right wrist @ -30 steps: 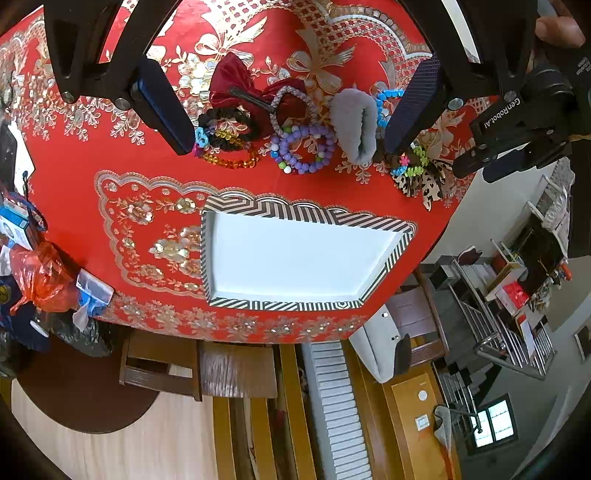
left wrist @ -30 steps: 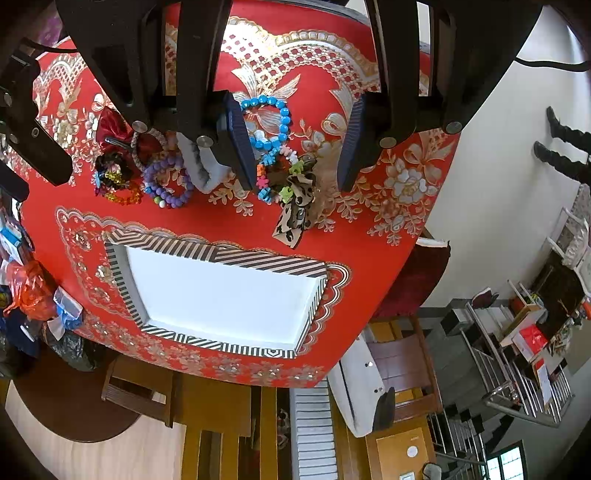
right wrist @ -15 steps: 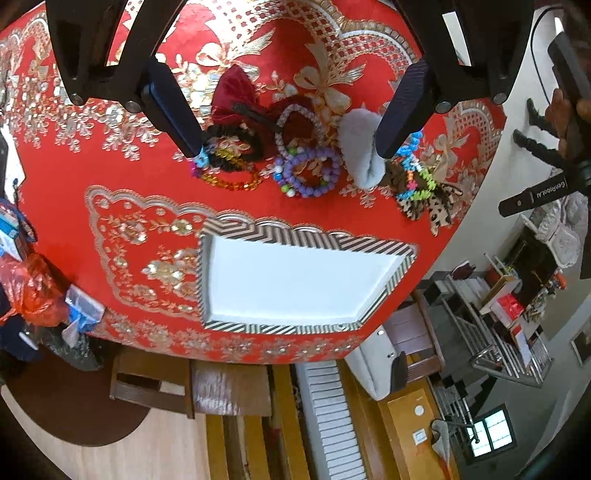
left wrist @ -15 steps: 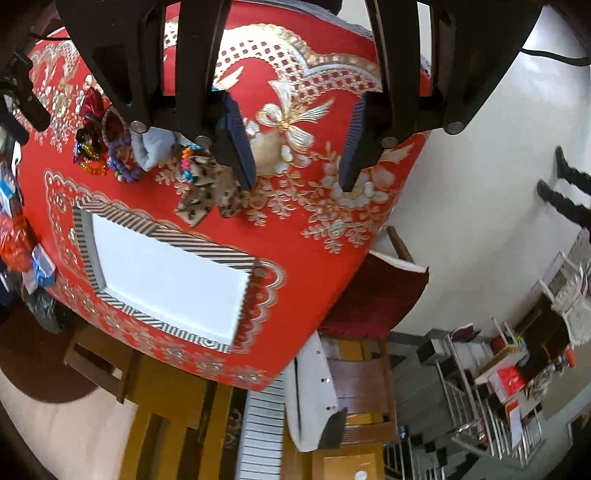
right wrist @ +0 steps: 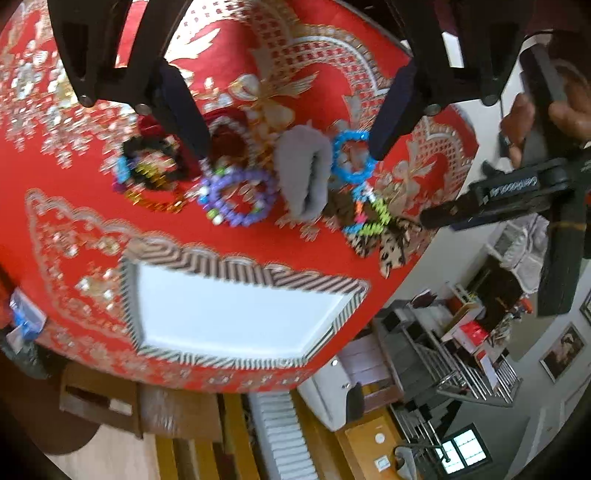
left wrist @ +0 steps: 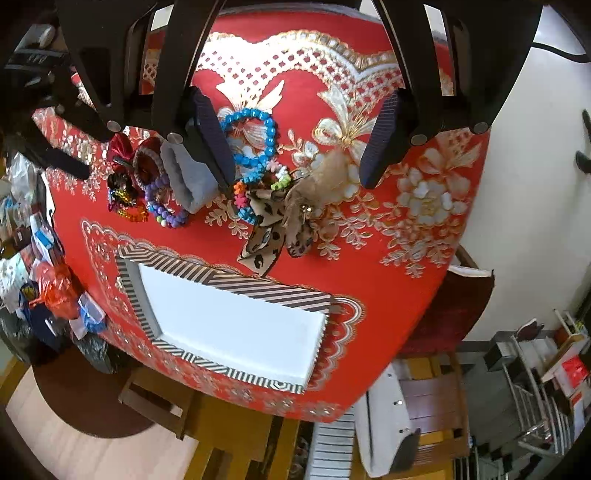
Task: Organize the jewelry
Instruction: 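Lower the left tool onto the leopard-print hair bow and close it, then lift the leopard bow with the left tool while the right tool approaches the grey scrunchie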
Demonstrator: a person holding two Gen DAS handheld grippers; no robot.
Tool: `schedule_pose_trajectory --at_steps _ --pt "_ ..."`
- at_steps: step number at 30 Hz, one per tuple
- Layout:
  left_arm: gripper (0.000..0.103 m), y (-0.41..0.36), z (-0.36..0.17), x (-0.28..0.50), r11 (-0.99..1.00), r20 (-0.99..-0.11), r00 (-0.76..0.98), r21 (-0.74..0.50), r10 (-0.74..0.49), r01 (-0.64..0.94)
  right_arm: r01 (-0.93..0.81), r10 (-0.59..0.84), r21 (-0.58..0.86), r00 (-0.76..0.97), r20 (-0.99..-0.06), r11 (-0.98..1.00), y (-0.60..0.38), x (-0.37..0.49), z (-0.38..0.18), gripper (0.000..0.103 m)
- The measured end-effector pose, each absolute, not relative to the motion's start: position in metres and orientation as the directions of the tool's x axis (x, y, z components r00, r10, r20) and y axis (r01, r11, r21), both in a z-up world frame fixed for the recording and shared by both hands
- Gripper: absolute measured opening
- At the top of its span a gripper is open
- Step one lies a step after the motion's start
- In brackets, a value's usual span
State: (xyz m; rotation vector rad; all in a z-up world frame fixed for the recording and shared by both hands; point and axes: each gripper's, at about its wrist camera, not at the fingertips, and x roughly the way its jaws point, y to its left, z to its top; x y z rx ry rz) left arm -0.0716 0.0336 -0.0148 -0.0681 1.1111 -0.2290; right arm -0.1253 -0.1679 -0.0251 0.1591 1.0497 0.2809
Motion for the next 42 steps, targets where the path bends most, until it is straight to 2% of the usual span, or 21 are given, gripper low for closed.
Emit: schedule_pose_trajectory --at_steps 7,8,9,10,11,15,17,23,26,27,28,29,32,38,42 --pt "0.068 0.02 -0.038 -0.041 0.964 -0.882 0.397 -0.197 -0.253 0.178 -0.154 0.319 0.279 0.431 -0.844 0.948 -0.157 -0.118 -0.041 0.08" --pt "0.05 0.019 -0.042 -0.038 0.963 -0.882 0.395 -0.197 -0.257 0.185 -0.156 0.321 0.281 0.43 -0.844 0.947 -0.155 -0.117 -0.042 0.077" --pt "0.018 0.017 -0.048 -0.032 0.965 -0.895 0.375 -0.184 -0.243 0.185 -0.16 0.331 0.29 0.424 -0.843 0.943 -0.153 -0.114 -0.045 0.074" --pt "0.009 0.017 -0.053 -0.027 0.966 -0.907 0.349 -0.183 -0.237 0.181 -0.165 0.342 0.3 0.416 -0.843 0.94 -0.151 -0.112 -0.047 0.067" --pt "0.009 0.02 -0.054 -0.024 0.964 -0.904 0.347 -0.2 -0.249 0.173 -0.169 0.35 0.307 0.407 -0.843 0.937 -0.15 -0.11 -0.049 0.06" --pt "0.004 0.028 -0.042 -0.015 0.964 -0.898 0.36 -0.199 -0.251 0.177 -0.183 0.36 0.312 0.398 -0.844 0.932 -0.143 -0.102 -0.058 0.053" --pt "0.004 0.032 -0.03 -0.011 0.966 -0.896 0.369 -0.193 -0.245 0.174 -0.19 0.363 0.311 0.393 -0.845 0.931 -0.14 -0.098 -0.062 0.045" --pt "0.003 0.036 0.011 -0.012 0.946 -0.861 0.404 -0.24 -0.31 0.216 -0.187 0.372 0.324 0.387 -0.843 0.928 -0.138 -0.086 -0.069 0.044" --pt "0.003 0.022 0.022 -0.016 0.958 -0.858 0.471 -0.079 -0.206 0.276 -0.183 0.385 0.34 0.391 -0.836 0.923 -0.141 -0.085 -0.069 0.044" --pt "0.003 0.022 0.021 -0.014 0.956 -0.869 0.446 -0.093 -0.215 0.279 -0.183 0.385 0.339 0.394 -0.835 0.923 -0.142 -0.085 -0.068 0.044" --pt "0.003 0.028 0.023 -0.012 0.945 -0.869 0.403 -0.187 -0.286 0.267 -0.184 0.384 0.338 0.397 -0.833 0.923 -0.142 -0.085 -0.067 0.044" --pt "0.003 0.032 0.026 -0.011 0.941 -0.861 0.403 -0.221 -0.312 0.256 -0.183 0.386 0.339 0.402 -0.83 0.923 -0.143 -0.085 -0.065 0.044" --pt "0.003 0.028 0.025 -0.011 0.951 -0.866 0.428 -0.152 -0.26 0.27 -0.179 0.4 0.358 0.409 -0.82 0.916 -0.147 -0.087 -0.061 0.044" --pt "0.003 0.034 0.011 -0.01 0.947 -0.881 0.37 -0.22 -0.295 0.232 -0.229 0.468 0.408 0.412 -0.782 0.884 -0.141 -0.085 -0.046 0.044" --pt "0.003 0.037 0.009 -0.013 0.948 -0.882 0.358 -0.246 -0.305 0.202 -0.246 0.453 0.382 0.41 -0.792 0.891 -0.134 -0.081 -0.044 0.044"
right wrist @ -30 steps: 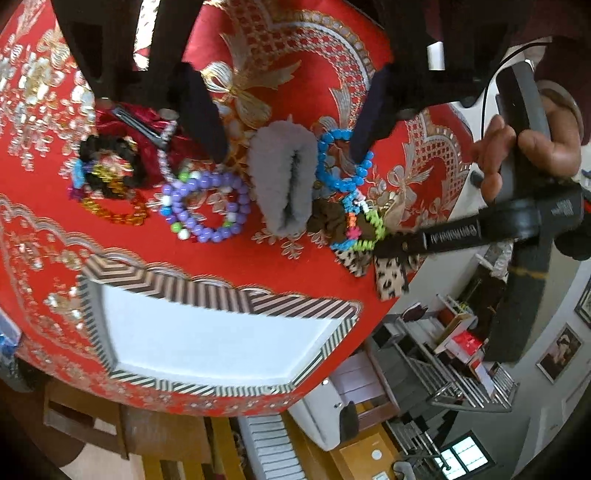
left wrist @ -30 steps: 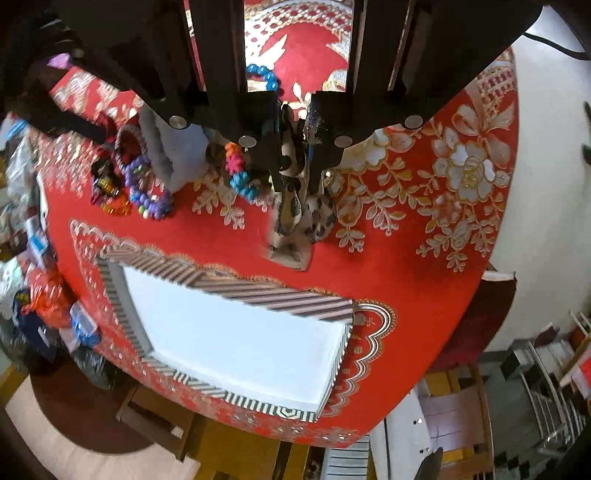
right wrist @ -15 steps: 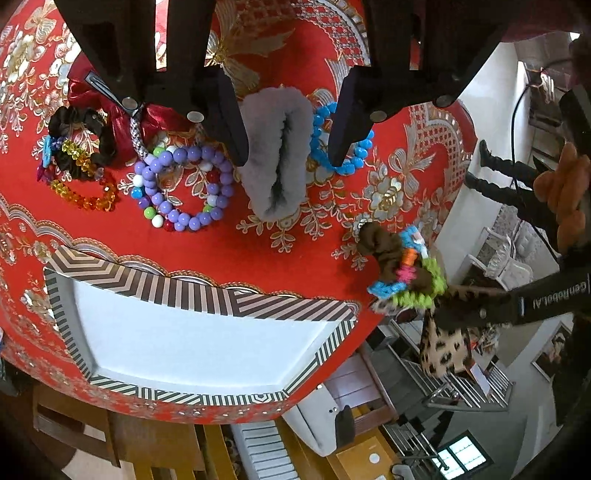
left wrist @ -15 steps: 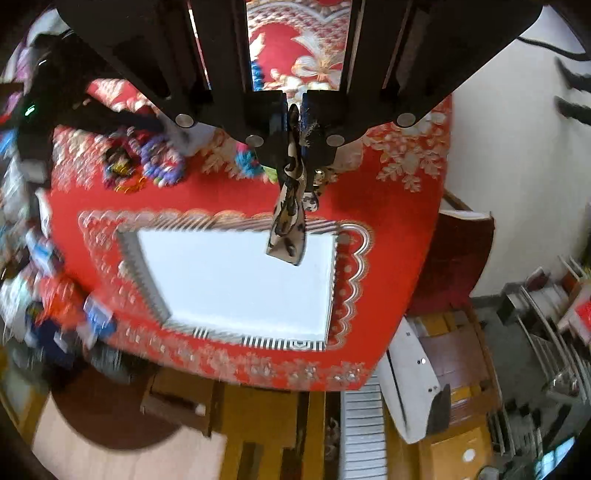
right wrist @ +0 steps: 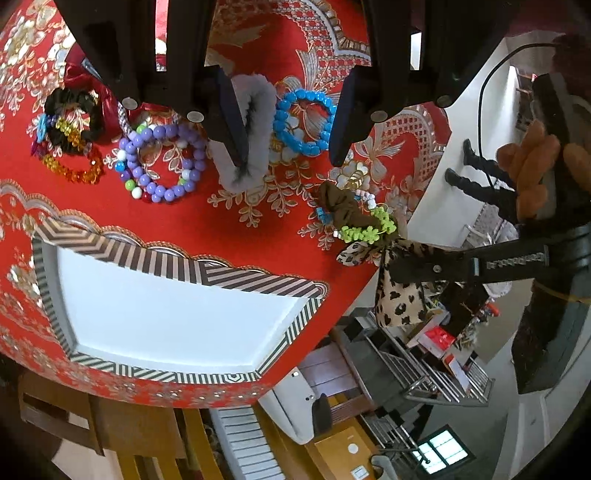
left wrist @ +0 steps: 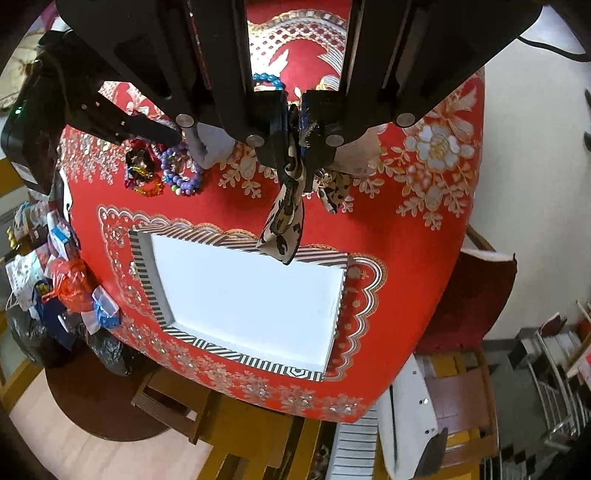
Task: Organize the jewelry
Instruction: 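Lift the leopard bow with the left tool while the right tool approaches the grey scrunchie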
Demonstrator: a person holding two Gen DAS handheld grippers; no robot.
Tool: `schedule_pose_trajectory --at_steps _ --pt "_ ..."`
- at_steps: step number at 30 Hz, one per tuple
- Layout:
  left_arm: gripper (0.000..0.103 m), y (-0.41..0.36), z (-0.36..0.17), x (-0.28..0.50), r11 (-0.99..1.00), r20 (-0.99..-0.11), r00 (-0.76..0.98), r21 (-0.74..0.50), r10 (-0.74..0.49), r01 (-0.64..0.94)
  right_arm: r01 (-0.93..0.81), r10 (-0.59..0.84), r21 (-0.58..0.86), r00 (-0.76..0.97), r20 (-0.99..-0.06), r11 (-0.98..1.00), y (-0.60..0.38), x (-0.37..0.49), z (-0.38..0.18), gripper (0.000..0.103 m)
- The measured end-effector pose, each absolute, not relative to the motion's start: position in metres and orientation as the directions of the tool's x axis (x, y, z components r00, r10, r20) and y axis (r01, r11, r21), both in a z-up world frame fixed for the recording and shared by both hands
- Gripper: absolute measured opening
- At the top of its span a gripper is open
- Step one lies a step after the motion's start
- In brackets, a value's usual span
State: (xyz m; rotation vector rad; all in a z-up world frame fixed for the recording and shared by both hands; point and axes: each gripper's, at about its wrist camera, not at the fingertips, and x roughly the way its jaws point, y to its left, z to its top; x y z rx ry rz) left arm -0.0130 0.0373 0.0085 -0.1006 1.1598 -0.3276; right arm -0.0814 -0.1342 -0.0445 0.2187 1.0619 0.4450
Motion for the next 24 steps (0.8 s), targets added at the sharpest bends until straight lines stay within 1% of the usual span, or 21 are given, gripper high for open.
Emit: schedule_pose_trajectory --at_steps 2,3,4,5,7,8,9,10,11,13,14,16,17,19,20,22,23,24 --pt "0.003 0.038 0.019 -0.017 0.938 -0.866 0.369 -0.277 -0.338 0.209 -0.25 0.451 0.379 0.403 -0.796 0.891 -0.134 -0.081 -0.046 0.044" --pt "0.003 0.036 0.027 -0.022 0.937 -0.855 0.395 -0.261 -0.336 0.232 -0.252 0.456 0.383 0.396 -0.797 0.889 -0.133 -0.081 -0.047 0.044" --pt "0.003 0.031 0.032 -0.026 0.945 -0.851 0.431 -0.201 -0.299 0.259 -0.256 0.459 0.385 0.392 -0.797 0.887 -0.132 -0.081 -0.048 0.044" --pt "0.003 0.024 0.03 -0.028 0.952 -0.853 0.467 -0.102 -0.232 0.287 -0.257 0.459 0.384 0.392 -0.797 0.887 -0.132 -0.081 -0.049 0.044" --pt "0.003 0.014 0.012 -0.025 0.952 -0.871 0.477 0.034 -0.122 0.305 -0.256 0.462 0.388 0.384 -0.799 0.885 -0.13 -0.079 -0.05 0.044" --pt "0.003 0.019 0.0 -0.019 0.961 -0.896 0.426 -0.003 -0.126 0.278 -0.258 0.463 0.389 0.381 -0.801 0.885 -0.128 -0.078 -0.052 0.044" --pt "0.003 0.028 -0.008 -0.014 0.967 -0.911 0.37 -0.098 -0.181 0.233 -0.262 0.463 0.387 0.38 -0.801 0.884 -0.127 -0.079 -0.052 0.044" --pt "0.003 0.034 -0.011 -0.011 0.969 -0.911 0.359 -0.135 -0.204 0.208 -0.267 0.462 0.383 0.382 -0.8 0.884 -0.127 -0.081 -0.051 0.044" --pt "0.003 0.036 -0.012 -0.012 0.974 -0.903 0.39 -0.106 -0.179 0.2 -0.268 0.461 0.382 0.38 -0.802 0.885 -0.127 -0.083 -0.052 0.044" --pt "0.003 0.032 -0.023 -0.01 0.975 -0.906 0.41 -0.012 -0.104 0.221 -0.261 0.462 0.387 0.373 -0.805 0.885 -0.129 -0.083 -0.054 0.044" --pt "0.003 0.034 -0.033 -0.005 0.979 -0.922 0.379 0.0 -0.079 0.203 -0.256 0.459 0.386 0.37 -0.808 0.886 -0.131 -0.083 -0.055 0.044" --pt "0.003 0.045 -0.04 0.0 0.985 -0.932 0.342 -0.069 -0.121 0.161 -0.249 0.452 0.382 0.37 -0.812 0.89 -0.133 -0.084 -0.056 0.044" --pt "0.003 0.046 -0.039 0.0 0.986 -0.926 0.36 -0.059 -0.112 0.155 -0.245 0.453 0.385 0.371 -0.811 0.89 -0.135 -0.085 -0.055 0.044" --pt "0.003 0.043 -0.045 0.003 0.988 -0.922 0.383 0.004 -0.055 0.153 -0.232 0.456 0.394 0.372 -0.809 0.889 -0.138 -0.084 -0.056 0.044" --pt "0.003 0.043 -0.056 0.008 0.992 -0.938 0.344 0.0 -0.045 0.13 -0.228 0.452 0.392 0.375 -0.809 0.891 -0.14 -0.084 -0.056 0.044" --pt "0.002 0.041 -0.056 0.008 0.99 -0.943 0.318 -0.069 -0.104 0.12 -0.218 0.443 0.387 0.381 -0.811 0.896 -0.144 -0.084 -0.055 0.044" --pt "0.002 0.034 -0.044 -0.001 0.982 -0.932 0.326 -0.114 -0.158 0.15 -0.208 0.438 0.385 0.383 -0.813 0.899 -0.148 -0.085 -0.055 0.044" --pt "0.002 0.024 -0.028 -0.015 0.967 -0.915 0.345 -0.142 -0.21 0.212 -0.203 0.436 0.387 0.384 -0.814 0.9 -0.152 -0.085 -0.055 0.044"
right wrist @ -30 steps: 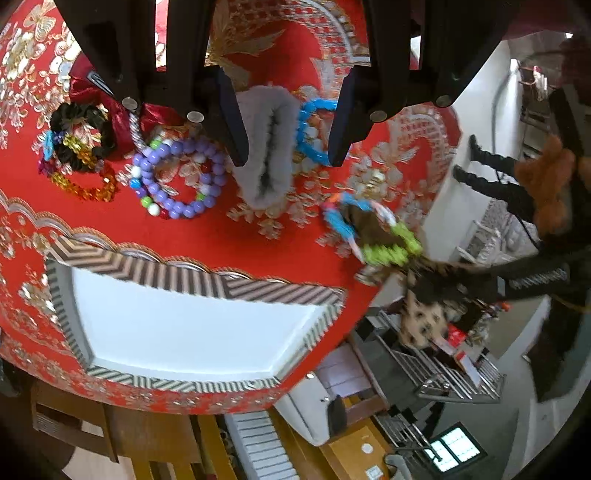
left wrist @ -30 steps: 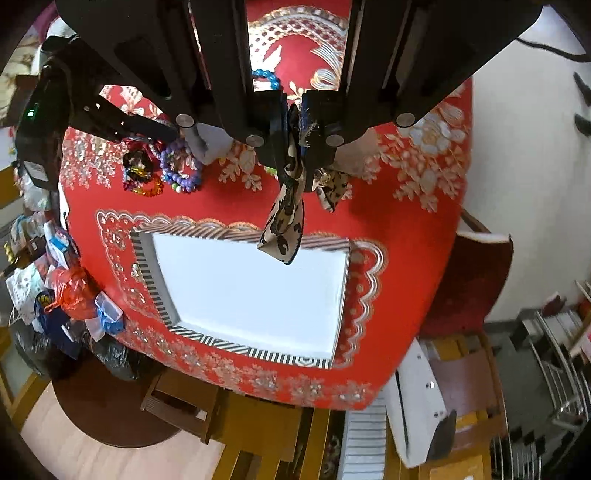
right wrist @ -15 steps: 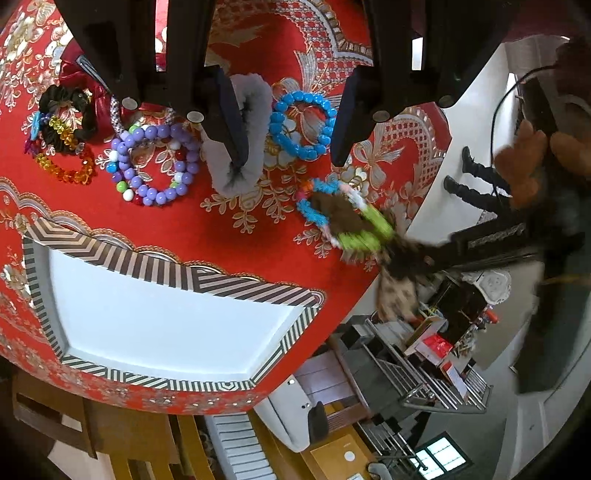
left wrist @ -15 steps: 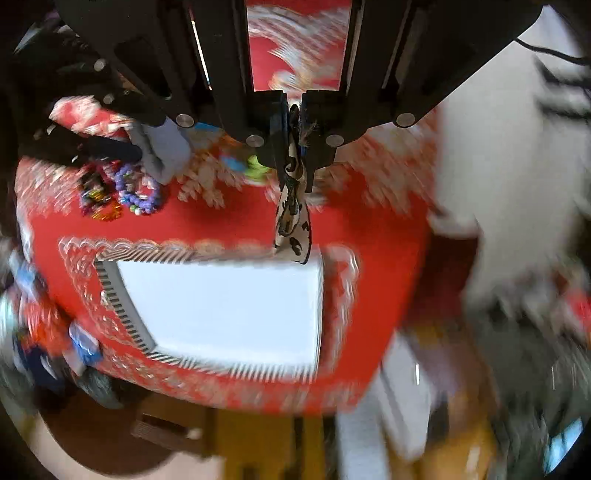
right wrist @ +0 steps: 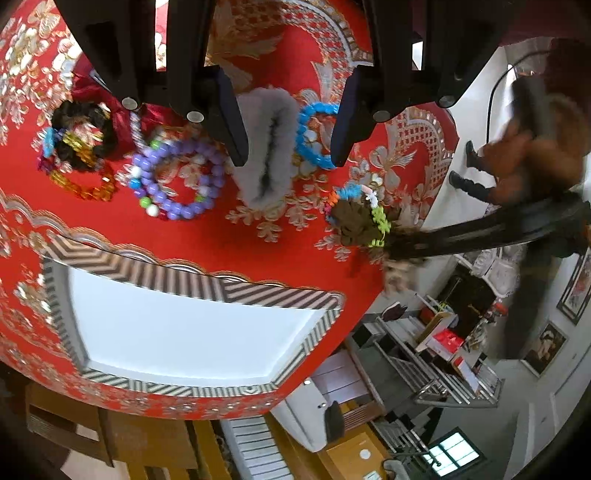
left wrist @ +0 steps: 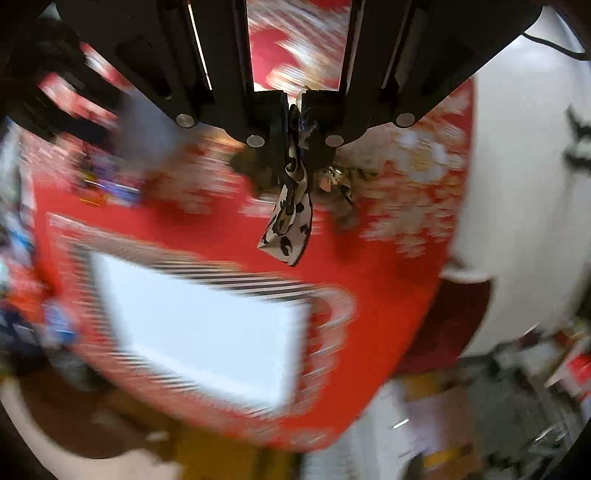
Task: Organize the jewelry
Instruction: 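Lift the leopard bow with the left tool while the right tool approaches the grey scrunchie, then grasp the grey fuzzy scrunchie with the right tool while the left carries the bow toward the tray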
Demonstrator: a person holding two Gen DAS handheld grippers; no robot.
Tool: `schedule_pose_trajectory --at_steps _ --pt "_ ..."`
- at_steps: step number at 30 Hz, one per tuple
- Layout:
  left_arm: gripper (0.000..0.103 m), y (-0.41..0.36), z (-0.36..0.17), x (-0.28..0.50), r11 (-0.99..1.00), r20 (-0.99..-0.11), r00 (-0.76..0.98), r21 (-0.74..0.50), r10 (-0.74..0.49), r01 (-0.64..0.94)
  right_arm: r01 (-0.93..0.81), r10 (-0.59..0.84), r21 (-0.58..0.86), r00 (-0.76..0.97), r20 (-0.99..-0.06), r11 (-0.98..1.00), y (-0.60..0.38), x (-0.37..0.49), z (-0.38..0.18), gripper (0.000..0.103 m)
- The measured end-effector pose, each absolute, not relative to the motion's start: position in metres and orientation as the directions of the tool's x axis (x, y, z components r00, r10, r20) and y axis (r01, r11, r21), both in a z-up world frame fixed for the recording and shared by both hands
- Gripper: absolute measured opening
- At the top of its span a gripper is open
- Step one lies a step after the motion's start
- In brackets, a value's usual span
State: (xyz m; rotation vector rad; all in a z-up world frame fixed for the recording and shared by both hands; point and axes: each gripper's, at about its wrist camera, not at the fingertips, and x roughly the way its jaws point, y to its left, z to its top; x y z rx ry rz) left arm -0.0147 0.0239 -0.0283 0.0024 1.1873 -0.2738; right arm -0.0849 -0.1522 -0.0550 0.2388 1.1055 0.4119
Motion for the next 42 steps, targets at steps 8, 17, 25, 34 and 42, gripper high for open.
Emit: schedule_pose_trajectory --at_steps 8,17,25,34,42 --pt "0.002 0.003 -0.056 -0.035 0.968 -0.935 0.33 -0.048 -0.131 0.247 -0.155 0.425 0.396 0.342 -0.838 0.905 -0.165 -0.089 -0.072 0.045" --pt "0.003 -0.003 0.023 -0.064 0.94 -0.789 0.607 0.132 -0.093 0.315 -0.194 0.402 0.357 0.312 -0.861 0.914 -0.141 -0.086 -0.08 0.045" --pt "0.002 0.009 0.0 -0.054 0.954 -0.874 0.442 -0.071 -0.2 0.291 -0.194 0.369 0.321 0.323 -0.871 0.927 -0.134 -0.073 -0.089 0.044" --pt "0.002 0.025 0.025 -0.039 0.96 -0.855 0.467 -0.114 -0.225 0.254 -0.217 0.418 0.362 0.342 -0.842 0.907 -0.14 -0.073 -0.081 0.023" --pt "0.002 0.012 0.035 -0.016 0.963 -0.836 0.504 -0.097 -0.217 0.253 -0.226 0.456 0.396 0.419 -0.785 0.89 -0.156 -0.061 -0.034 0.023"
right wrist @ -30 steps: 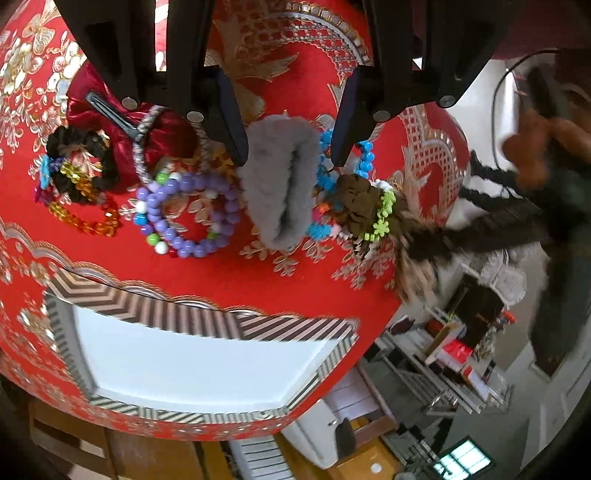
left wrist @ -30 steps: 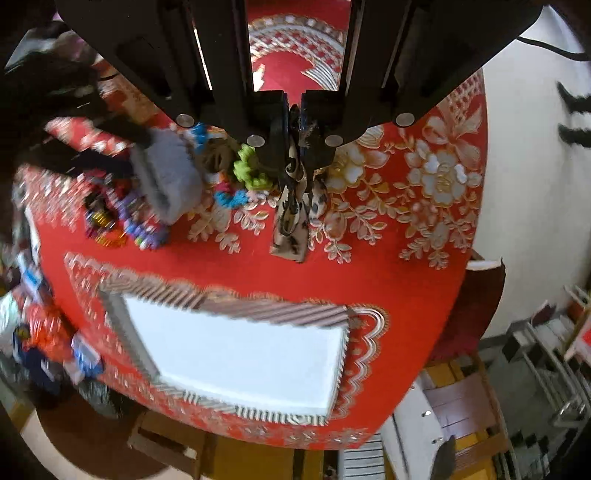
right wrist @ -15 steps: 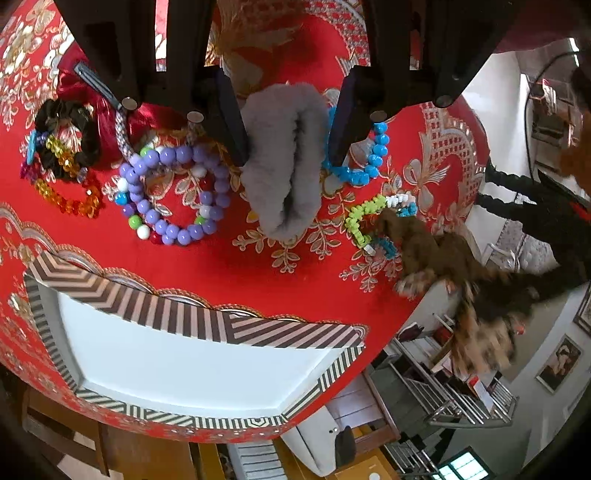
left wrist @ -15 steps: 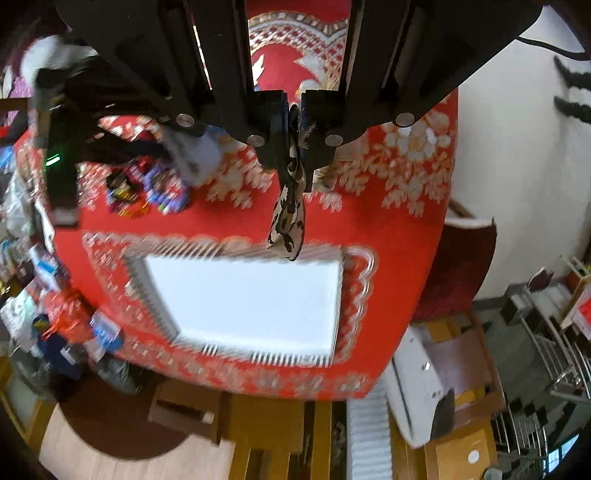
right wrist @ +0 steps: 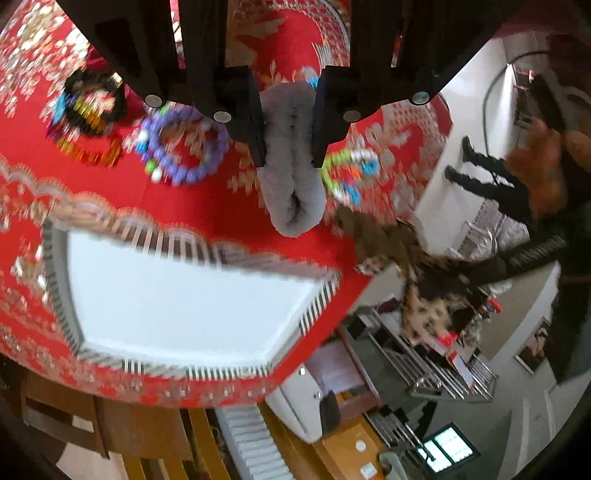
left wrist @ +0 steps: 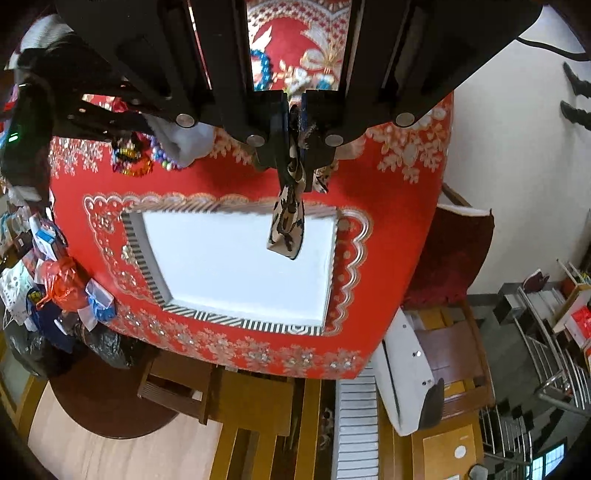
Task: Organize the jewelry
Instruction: 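Grasp the grey fuzzy scrunchie with the right tool while the left carries the bow toward the tray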
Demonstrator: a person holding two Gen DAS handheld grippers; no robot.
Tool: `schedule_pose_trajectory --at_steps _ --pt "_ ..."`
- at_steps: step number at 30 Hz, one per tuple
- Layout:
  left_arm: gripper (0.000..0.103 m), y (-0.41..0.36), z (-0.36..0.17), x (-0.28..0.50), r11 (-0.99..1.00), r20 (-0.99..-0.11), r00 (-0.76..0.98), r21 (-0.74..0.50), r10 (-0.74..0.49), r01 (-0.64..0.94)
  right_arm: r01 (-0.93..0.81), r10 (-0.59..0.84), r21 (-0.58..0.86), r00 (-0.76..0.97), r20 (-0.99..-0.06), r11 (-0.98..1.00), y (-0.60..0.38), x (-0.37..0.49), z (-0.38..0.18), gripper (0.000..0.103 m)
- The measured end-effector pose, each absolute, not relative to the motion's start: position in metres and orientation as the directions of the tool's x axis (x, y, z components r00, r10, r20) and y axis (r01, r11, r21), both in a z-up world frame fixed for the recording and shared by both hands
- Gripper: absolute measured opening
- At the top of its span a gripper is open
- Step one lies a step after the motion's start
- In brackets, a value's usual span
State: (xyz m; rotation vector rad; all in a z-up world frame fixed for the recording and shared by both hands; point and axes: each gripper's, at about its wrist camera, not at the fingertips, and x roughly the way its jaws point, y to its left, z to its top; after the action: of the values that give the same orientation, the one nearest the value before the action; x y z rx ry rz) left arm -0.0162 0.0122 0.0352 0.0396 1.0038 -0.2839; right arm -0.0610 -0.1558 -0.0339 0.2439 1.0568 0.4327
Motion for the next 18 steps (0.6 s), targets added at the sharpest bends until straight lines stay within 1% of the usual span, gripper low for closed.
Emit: schedule_pose_trajectory --at_steps 3,9,18 --pt "0.002 0.005 0.035 -0.002 0.964 -0.832 0.514 -0.086 -0.208 0.252 -0.216 0.441 0.385 0.461 -0.77 0.898 -0.166 -0.045 -0.015 0.023" --pt "0.002 -0.009 0.035 0.033 0.962 -0.825 0.526 -0.073 -0.207 0.264 -0.155 0.387 0.36 0.5 -0.775 0.92 -0.179 -0.002 -0.005 0.023" --pt "0.002 -0.021 0.013 0.101 0.962 -0.842 0.497 -0.088 -0.211 0.258 -0.067 0.34 0.354 0.49 -0.803 0.933 -0.184 0.059 -0.021 0.023"
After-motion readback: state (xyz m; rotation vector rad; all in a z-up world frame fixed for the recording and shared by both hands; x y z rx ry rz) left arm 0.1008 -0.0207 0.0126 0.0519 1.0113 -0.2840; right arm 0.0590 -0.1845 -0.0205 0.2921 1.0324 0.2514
